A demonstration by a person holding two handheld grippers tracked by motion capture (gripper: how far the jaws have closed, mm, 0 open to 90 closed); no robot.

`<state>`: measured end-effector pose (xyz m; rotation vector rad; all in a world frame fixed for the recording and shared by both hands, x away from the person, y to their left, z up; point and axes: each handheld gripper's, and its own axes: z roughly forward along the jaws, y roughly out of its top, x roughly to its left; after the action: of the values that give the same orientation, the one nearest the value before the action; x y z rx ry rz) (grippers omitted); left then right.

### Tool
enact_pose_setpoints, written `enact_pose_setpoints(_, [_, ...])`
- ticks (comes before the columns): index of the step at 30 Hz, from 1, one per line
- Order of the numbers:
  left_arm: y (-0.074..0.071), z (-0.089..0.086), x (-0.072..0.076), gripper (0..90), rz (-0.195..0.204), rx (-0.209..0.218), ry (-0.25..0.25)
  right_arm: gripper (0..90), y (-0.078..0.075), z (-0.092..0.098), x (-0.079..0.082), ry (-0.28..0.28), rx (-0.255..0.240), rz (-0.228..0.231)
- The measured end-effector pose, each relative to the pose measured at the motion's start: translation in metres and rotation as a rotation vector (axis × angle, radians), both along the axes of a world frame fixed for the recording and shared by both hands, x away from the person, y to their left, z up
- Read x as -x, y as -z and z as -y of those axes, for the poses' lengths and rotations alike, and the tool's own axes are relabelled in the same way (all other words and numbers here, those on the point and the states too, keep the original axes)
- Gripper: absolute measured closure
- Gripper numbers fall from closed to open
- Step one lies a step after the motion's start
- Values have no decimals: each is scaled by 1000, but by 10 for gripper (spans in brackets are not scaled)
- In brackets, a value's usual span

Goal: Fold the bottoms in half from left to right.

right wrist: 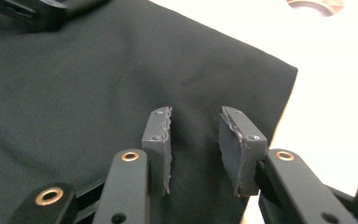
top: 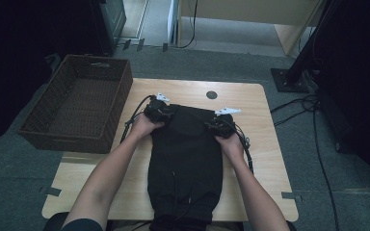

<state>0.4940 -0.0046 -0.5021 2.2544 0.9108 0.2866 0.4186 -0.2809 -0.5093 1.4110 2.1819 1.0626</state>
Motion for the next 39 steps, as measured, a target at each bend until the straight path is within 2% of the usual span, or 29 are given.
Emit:
enact_pose_setpoints(2, [2,-1,-1,720,1,3,-8,634,3,-5,-1,-4,16,4])
enact_pose_setpoints(5, [1,-3,-3,875,-5,16,-16,639,7,-8,0,-2,27,8])
enact_pose_setpoints(8, [-4,-9,-4,889,-8,33,-44,647,7,-7,0,-11,34,13])
enact_pose_setpoints(10, [-9,-16,-5,891,4,25,-78,651,7,-6,0,-13,39,13])
enact_pose_setpoints(12, [-15,-30,-7,891,9,24,-121,657,7,-4,0,-14,36,16])
enact_pose_setpoints(14, [-17,-40,-8,893,-13,42,-136,673,8,0,0,-19,28,18])
enact_pose_setpoints(15, [-18,-42,-7,892,2,4,-153,679,8,2,0,-20,23,15])
enact_pose_setpoints(16, [-19,-45,-7,893,7,-6,-155,678,8,3,0,-22,31,20])
enact_pose_setpoints(17, [-19,-47,-7,880,-5,11,-166,687,7,4,0,-16,36,22])
enact_pose_setpoints(19, [-21,-46,-5,854,2,17,-155,681,6,7,1,-13,68,28])
enact_pose_setpoints(20, [-22,-44,-5,844,8,16,-144,679,6,7,1,-11,61,25])
enact_pose_setpoints(22, [-26,-39,-6,783,-1,49,-120,675,6,8,1,-12,54,18])
enact_pose_setpoints(25, [-34,-32,-9,738,9,78,-99,682,3,11,-2,-3,19,-8])
enact_pose_setpoints(27, [-37,-29,-13,731,13,82,-85,683,1,14,-2,13,0,9])
enact_pose_setpoints(29, [-37,-22,-21,709,8,67,-64,674,0,19,-4,31,-15,14])
enact_pose_setpoints(34, [-24,-8,-38,684,-31,46,-71,633,3,26,-9,79,-15,-1])
enact_pose_setpoints(36, [-19,-3,-40,690,-39,18,-60,621,4,27,-14,88,-19,-9])
enact_pose_setpoints(39, [-14,-1,-44,808,-64,4,-66,607,5,21,-22,89,-12,-22])
